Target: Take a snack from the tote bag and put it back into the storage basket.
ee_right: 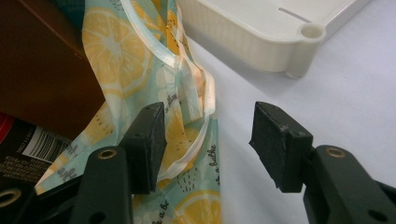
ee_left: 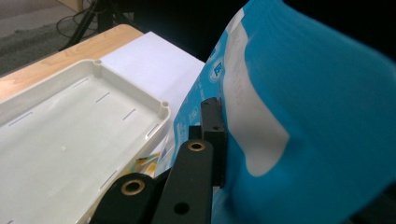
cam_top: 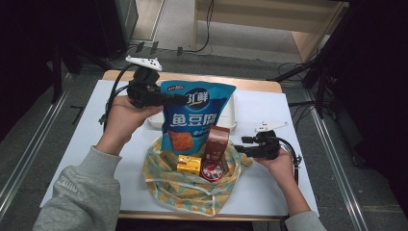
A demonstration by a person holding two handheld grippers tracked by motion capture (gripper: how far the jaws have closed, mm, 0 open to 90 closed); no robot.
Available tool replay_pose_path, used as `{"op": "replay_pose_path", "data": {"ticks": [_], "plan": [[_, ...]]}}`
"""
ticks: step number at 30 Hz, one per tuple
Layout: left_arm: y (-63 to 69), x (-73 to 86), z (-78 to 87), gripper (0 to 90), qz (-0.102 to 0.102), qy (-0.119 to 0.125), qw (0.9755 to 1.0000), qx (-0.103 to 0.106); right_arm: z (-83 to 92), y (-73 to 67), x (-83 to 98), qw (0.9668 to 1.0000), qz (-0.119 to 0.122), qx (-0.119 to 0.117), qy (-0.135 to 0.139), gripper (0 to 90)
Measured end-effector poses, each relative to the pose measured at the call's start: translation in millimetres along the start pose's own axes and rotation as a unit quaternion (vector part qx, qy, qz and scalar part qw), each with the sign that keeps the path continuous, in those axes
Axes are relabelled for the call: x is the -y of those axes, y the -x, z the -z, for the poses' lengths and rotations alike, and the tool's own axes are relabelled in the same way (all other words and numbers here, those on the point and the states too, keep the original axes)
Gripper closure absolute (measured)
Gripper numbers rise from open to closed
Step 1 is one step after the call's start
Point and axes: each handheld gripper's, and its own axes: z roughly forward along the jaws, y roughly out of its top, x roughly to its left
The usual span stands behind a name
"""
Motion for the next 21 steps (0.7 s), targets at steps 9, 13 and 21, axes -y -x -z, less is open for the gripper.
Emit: {"op": "replay_pose_path", "data": {"ticks": [9,13,21], "plan": [[9.6,-15.8,7.3,90.0,-0.03,0.0,0.9995,-0.009,0.2,-0.3,-0.1,1.0,-0.002,-0.004,0.002,45.2],[12.3,-20.7,12.9,90.0,-0.037,0.003,0.9992,-0.014,1.3,-3.1,-1.0,0.9999,0.007,0.0,0.011,45.2],[13.2,-28.1,33.3,90.0,-0.038,0.019,0.9986,-0.031,1.1,-3.7,-1.5,0.9999,0.006,-0.003,0.013,45.0]]}}
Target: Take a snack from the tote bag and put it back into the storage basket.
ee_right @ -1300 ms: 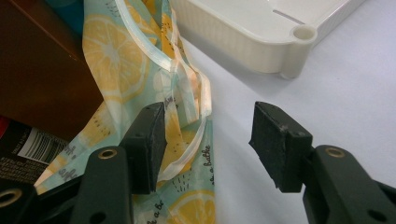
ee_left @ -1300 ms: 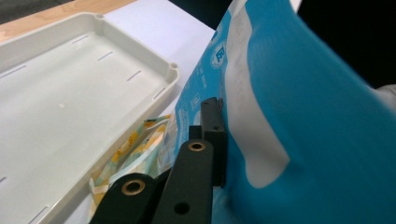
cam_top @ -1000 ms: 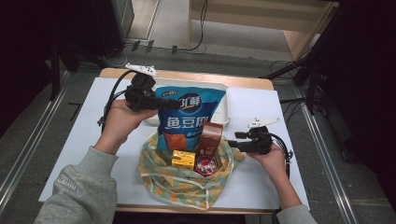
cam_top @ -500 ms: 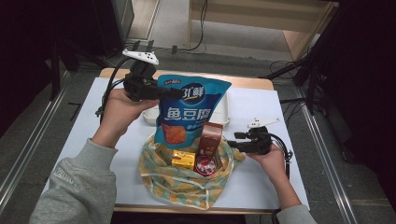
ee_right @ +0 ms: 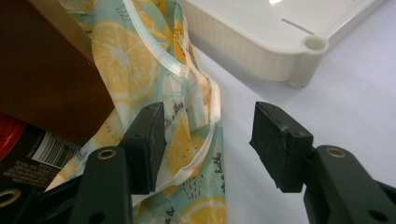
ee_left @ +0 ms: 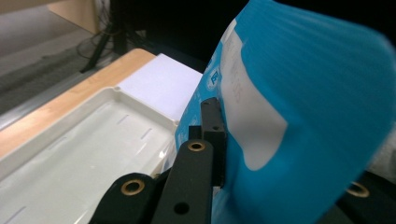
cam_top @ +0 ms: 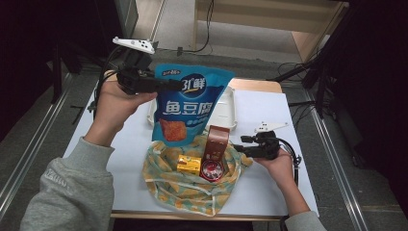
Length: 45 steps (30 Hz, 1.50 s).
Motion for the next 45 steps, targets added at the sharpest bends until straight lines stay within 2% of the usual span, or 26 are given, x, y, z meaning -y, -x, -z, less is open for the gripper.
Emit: {"op": "replay_pose_path", "data": {"ticks": [4,9,15,20,24,34,45], "plan": [[1.3,-0.8,14.3,90.0,-0.004,0.011,0.9998,-0.016,0.2,-0.9,-0.7,1.0,0.002,0.004,0.005,45.0],[-2.9,-0.1,28.0,90.0,0.002,0.01,0.9994,-0.032,-0.2,-0.5,-1.7,0.9999,0.004,0.005,0.009,45.0],[-8.8,8.4,39.2,90.0,0.007,0.01,0.9987,-0.049,-3.7,-1.0,-3.9,1.0,0.005,0.0,0.006,45.0],[-19.3,13.9,43.1,90.0,0.022,0.004,0.9979,-0.06,-7.5,-2.7,-6.3,0.9999,0.01,-0.003,0.001,45.1],[-29.9,15.6,41.5,90.0,0.037,0.001,0.9971,-0.066,-8.9,-3.2,-7.9,0.9999,0.013,-0.004,0.0,45.0],[-53.9,11.9,26.7,90.0,0.057,-0.018,0.9947,-0.084,-9.3,-2.9,-8.7,0.9999,0.012,-0.004,-0.001,45.0],[-72.1,-16.0,15.4,90.0,0.054,-0.039,0.9912,-0.114,-9.8,-2.6,-8.6,0.9999,0.011,-0.005,0.0,45.0]]}}
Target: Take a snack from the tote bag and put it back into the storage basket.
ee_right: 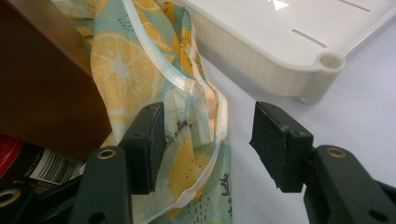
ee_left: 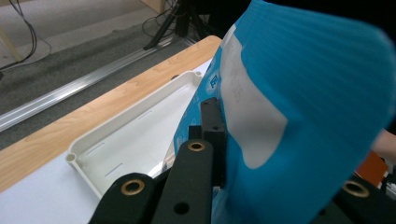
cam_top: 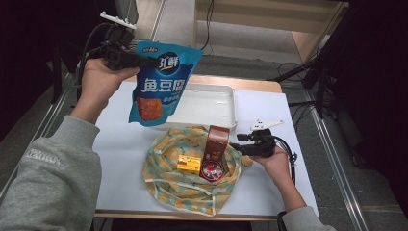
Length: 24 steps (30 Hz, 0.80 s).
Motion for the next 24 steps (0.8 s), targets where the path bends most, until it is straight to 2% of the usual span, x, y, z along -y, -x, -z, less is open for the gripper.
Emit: {"op": "replay_pose_path", "data": {"ticks": [2,10,14,19,24], "plan": [[-2.5,-3.9,-5.7,90.0,-0.004,-0.005,1.0,0.002,0.2,-0.2,0.1,1.0,0.001,0.0,-0.001,45.0],[-16.1,-13.2,-28.9,90.0,0.01,-0.013,0.9999,0.001,0.2,-0.5,0.5,1.0,-0.003,-0.005,-0.002,45.0],[-20.7,-17.4,-40.1,90.0,0.008,-0.01,0.9999,0.0,0.3,-0.3,0.6,1.0,-0.003,-0.006,-0.003,45.0],[-29.2,-19.7,-57.4,90.0,0.026,-0.004,0.9996,0.008,1.2,0.1,0.7,1.0,-0.002,-0.005,-0.001,45.0],[-32.4,-23.2,-75.5,90.0,0.028,-0.008,0.9996,0.009,1.5,0.5,1.3,1.0,-0.004,-0.006,-0.002,45.0]]}}
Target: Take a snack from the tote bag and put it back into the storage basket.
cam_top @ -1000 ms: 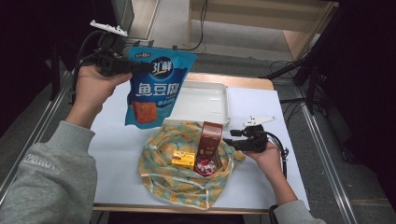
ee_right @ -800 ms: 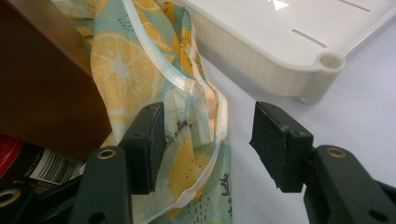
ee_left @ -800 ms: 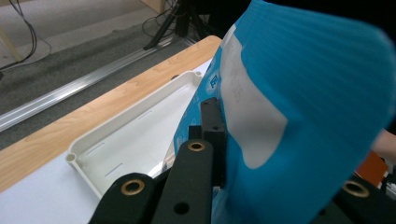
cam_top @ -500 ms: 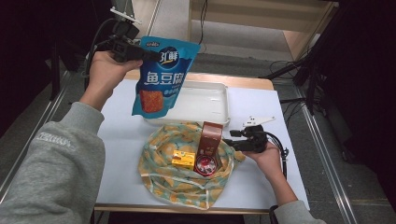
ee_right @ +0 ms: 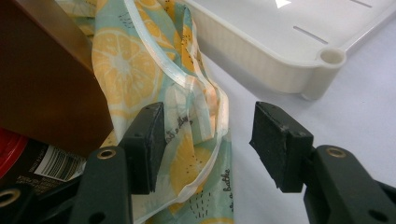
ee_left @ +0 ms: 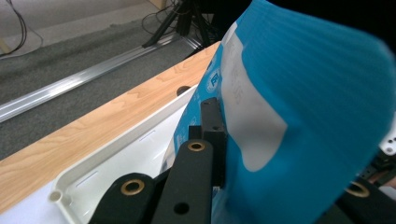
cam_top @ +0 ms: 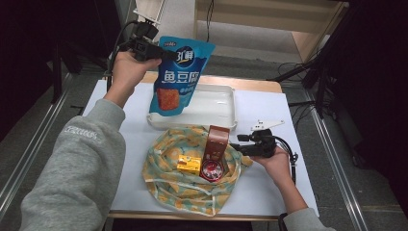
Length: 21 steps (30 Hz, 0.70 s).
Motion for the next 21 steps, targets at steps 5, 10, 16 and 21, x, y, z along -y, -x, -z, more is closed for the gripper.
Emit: {"op": "replay_pose_path", "data": {"ticks": [5,10,16,21], "plan": [[-3.6,-4.5,-13.9,90.0,0.006,0.007,1.0,-0.002,1.8,-0.4,0.6,1.0,0.001,0.0,0.001,45.0],[-8.0,-7.4,-27.3,90.0,0.013,0.014,0.9998,-0.007,2.8,0.0,2.8,1.0,-0.001,-0.002,-0.001,44.9],[-11.1,-2.3,-46.3,90.0,0.01,-0.004,0.9998,-0.018,4.2,-0.2,4.7,1.0,-0.001,-0.001,-0.002,45.0],[-15.7,6.3,-47.6,90.0,0.011,-0.004,0.9996,-0.025,5.0,0.6,6.0,1.0,-0.001,-0.001,-0.003,45.0]]}}
